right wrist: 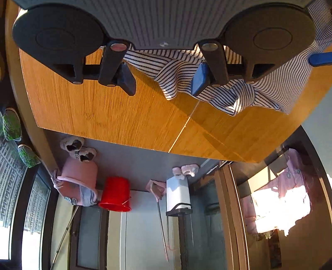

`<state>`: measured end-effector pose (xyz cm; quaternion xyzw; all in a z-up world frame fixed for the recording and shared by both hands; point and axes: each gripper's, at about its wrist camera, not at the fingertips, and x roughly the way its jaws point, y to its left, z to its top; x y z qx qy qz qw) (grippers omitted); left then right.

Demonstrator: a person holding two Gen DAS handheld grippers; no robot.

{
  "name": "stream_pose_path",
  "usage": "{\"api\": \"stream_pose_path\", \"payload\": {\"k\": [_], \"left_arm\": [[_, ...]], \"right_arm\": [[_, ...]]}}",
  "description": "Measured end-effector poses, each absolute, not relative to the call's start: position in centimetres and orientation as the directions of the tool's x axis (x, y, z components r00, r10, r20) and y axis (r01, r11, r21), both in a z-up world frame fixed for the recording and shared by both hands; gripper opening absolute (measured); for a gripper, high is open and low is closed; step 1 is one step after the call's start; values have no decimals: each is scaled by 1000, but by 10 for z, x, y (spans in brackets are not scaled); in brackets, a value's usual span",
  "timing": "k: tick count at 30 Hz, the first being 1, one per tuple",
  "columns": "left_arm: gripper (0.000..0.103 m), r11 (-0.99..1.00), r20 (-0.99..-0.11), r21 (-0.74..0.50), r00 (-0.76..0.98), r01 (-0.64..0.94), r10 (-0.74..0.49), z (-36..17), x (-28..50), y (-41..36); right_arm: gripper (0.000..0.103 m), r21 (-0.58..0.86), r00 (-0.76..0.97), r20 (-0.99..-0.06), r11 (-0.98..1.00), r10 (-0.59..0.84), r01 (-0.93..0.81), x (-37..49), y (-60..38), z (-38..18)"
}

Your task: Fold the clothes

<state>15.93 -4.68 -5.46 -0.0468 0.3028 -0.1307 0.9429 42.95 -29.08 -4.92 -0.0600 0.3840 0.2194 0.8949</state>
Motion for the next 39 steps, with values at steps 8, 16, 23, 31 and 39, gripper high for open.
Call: {"api": "stream_pose_path", "payload": {"k": [8, 16, 23, 31, 39], "left_arm": [[103, 954, -543, -207, 785, 216, -296, -54, 159, -39], [103, 921, -452, -369, 843, 122, -293, -13, 145, 33], [103, 856, -396, -479, 822, 195, -409, 20, 137, 53], [103, 898, -358, -392, 866, 201, -350, 34, 125, 20], [103, 851, -377, -301, 765, 431, -521, 39, 104, -1]], "right_arm": [[23, -32, 631, -708, 878, 318, -478, 417, -274, -53], [9, 99, 654, -528, 804, 542, -587, 336, -321, 31], [9, 208, 541, -538, 724, 646, -657, 229, -362, 15], [9, 177, 507, -616, 733, 603, -656, 193, -355, -29], [13, 148, 485, -651, 724, 585, -674, 171, -371, -19]]}}
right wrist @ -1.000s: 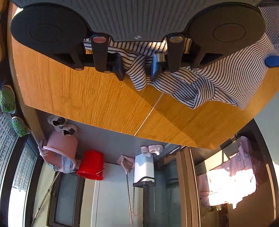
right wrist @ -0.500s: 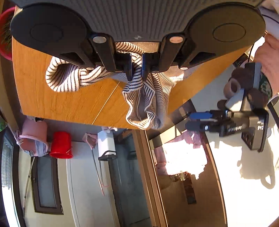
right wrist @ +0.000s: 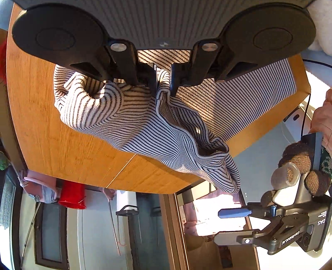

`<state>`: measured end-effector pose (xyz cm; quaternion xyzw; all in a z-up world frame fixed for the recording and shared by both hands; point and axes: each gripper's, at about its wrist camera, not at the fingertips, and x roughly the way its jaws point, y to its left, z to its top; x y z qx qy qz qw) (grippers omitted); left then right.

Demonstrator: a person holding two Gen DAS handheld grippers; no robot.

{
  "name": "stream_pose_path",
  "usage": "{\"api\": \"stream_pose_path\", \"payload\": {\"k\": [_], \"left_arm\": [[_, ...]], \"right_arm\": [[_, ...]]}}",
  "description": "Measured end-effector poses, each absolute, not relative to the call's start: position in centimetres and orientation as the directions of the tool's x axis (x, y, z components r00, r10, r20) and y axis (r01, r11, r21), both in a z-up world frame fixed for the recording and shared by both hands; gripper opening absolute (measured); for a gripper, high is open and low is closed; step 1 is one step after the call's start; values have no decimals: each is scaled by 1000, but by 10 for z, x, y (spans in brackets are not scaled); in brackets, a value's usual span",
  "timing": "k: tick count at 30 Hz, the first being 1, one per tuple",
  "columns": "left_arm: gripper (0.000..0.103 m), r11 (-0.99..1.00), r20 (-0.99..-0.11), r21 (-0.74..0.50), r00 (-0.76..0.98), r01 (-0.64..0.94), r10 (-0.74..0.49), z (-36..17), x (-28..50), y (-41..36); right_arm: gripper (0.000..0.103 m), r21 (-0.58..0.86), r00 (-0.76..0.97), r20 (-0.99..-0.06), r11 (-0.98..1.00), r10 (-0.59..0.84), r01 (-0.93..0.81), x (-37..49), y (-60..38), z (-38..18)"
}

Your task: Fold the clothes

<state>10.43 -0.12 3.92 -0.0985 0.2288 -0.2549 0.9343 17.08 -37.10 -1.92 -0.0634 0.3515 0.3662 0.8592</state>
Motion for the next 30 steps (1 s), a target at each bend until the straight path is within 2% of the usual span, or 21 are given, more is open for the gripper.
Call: {"api": "stream_pose_path", "payload": {"k": [2, 4, 6, 7, 9, 12, 15, 16, 19, 22, 24, 25, 30], "left_arm": [[103, 826, -453, -265, 692, 497, -562, 29, 103, -12], [103, 836, -553, -194, 647, 513, -525, 10, 100, -20], [103, 841, -632, -208, 588, 499, -505, -9, 103, -22], [103, 844, -669, -215, 556, 491, -494, -18, 105, -23], [103, 843, -688, -214, 537, 494, -489, -28, 102, -22], [103, 829, -693, -201, 522, 522, -497, -24, 97, -17], [103, 843, -691, -207, 536, 496, -485, -15, 93, 0], [103, 854, -686, -207, 551, 477, -474, -14, 91, 8], [103, 921, -650, -257, 653, 293, -389, -7, 103, 37], [99, 864, -598, -484, 667, 142, -444, -11, 127, 64], [85, 821, -607, -561, 623, 103, -493, -25, 140, 64], [83, 798, -609, -597, 600, 82, -518, -33, 147, 64], [74, 794, -626, -597, 554, 113, -549, -52, 144, 49]], "right_arm": [[15, 125, 506, -612, 706, 608, -697, 162, -382, 4], [22, 126, 562, -539, 720, 627, -682, 159, -397, 32], [36, 118, 638, -468, 759, 611, -640, 166, -410, 54], [39, 121, 666, -446, 778, 598, -617, 171, -414, 60], [39, 166, 660, -458, 786, 596, -595, 182, -415, 55], [39, 168, 575, -584, 779, 573, -604, 201, -400, 17], [40, -4, 604, -675, 817, 423, -577, 198, -399, -19], [40, -22, 611, -683, 825, 400, -564, 197, -404, -24], [45, 53, 632, -665, 870, 397, -491, 192, -426, -12], [54, 178, 649, -624, 888, 435, -424, 194, -449, 1], [61, 277, 642, -607, 882, 468, -382, 200, -461, 2], [61, 322, 633, -602, 874, 486, -364, 204, -466, -2], [61, 434, 541, -636, 835, 551, -339, 222, -461, -35]]}}
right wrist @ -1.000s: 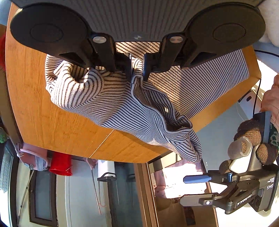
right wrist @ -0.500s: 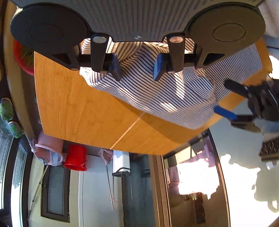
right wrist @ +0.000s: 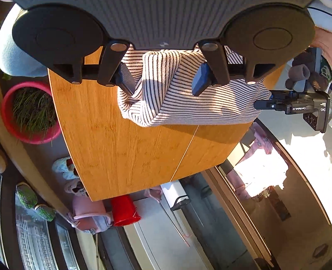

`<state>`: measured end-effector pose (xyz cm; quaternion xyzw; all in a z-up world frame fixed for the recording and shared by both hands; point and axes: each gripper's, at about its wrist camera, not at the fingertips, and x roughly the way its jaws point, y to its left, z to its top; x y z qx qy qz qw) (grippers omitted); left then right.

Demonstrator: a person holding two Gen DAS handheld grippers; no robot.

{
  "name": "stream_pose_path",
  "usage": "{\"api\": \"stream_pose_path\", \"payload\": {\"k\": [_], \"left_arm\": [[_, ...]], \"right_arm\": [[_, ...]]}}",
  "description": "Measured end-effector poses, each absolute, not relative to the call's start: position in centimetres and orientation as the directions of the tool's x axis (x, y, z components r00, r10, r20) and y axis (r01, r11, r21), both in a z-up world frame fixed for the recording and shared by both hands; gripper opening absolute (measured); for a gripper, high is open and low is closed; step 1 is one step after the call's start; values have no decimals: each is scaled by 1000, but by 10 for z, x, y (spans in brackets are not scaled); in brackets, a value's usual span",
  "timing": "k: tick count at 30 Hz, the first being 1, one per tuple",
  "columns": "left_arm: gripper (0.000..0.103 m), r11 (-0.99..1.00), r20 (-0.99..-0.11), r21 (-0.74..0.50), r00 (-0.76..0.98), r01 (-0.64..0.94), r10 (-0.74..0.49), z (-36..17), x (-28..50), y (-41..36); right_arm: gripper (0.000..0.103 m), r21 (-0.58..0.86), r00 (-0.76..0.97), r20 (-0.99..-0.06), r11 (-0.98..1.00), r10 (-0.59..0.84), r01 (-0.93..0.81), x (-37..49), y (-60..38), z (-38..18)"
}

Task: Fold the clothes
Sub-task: 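Lay the hem over the shirt with the right gripper while the left gripper grasps the folded edge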

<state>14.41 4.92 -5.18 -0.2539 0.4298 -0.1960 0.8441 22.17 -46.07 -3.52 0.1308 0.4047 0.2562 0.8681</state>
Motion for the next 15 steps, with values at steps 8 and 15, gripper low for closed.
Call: {"api": "stream_pose_path", "payload": {"k": [8, 15], "left_arm": [[76, 817, -619, -556, 580, 152, -529, -57, 158, 45], [73, 855, -571, -491, 680, 166, -460, -38, 204, 44]], "right_arm": [[63, 393, 552, -624, 833, 553, -389, 260, -422, -54], [61, 401, 583, -611, 844, 536, -355, 323, -401, -54]]}}
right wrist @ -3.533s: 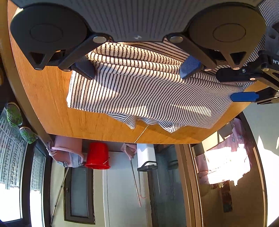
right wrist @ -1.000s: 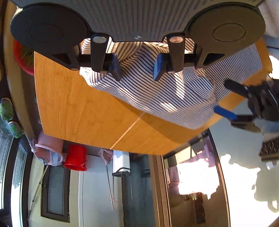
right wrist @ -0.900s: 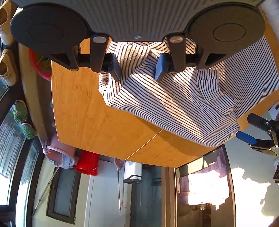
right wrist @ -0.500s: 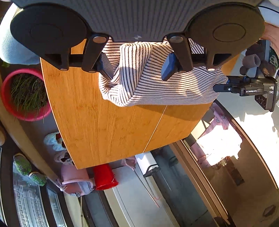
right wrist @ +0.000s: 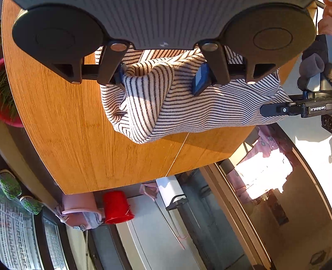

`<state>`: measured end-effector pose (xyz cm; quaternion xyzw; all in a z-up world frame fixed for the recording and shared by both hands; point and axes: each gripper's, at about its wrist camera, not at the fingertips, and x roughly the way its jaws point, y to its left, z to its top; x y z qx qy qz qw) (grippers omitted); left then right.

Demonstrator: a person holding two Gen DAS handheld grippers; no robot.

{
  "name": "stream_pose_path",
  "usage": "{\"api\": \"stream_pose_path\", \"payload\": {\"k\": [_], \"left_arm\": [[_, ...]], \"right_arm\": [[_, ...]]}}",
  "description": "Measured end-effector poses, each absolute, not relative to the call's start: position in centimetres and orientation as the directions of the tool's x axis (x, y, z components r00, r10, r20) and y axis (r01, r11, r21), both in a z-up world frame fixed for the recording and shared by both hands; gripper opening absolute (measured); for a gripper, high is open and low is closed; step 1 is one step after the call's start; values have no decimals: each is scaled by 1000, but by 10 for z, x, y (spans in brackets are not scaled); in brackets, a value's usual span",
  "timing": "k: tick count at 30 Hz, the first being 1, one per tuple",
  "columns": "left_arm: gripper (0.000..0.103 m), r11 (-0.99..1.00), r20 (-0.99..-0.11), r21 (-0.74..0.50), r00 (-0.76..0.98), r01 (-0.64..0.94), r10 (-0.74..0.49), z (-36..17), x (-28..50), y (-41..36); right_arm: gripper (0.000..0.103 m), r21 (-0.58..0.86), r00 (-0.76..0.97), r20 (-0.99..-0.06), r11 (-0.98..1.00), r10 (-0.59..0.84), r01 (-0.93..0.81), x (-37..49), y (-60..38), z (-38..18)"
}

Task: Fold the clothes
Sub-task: 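Lay the hem over the shirt with the right gripper while the left gripper grasps the folded edge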

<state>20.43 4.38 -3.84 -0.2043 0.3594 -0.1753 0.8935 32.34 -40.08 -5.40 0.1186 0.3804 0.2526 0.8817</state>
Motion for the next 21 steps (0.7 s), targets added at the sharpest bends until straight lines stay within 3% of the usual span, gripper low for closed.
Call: {"api": "stream_pose_path", "payload": {"k": [8, 11, 14, 21], "left_arm": [[72, 779, -577, -622, 629, 77, -522, -59, 208, 67], [45, 787, -597, -615, 618, 57, -512, -66, 214, 65], [32, 809, -583, -580, 647, 92, -491, -50, 208, 59], [30, 804, -528, -551, 653, 223, -543, -8, 147, 42]], "right_arm": [[61, 428, 604, -582, 836, 545, -343, 332, -412, -46], [39, 395, 593, -596, 841, 541, -371, 335, -400, -49], [25, 398, 614, -561, 831, 555, -388, 332, -402, -34], [19, 382, 641, -482, 801, 598, -460, 285, -431, 4]]}}
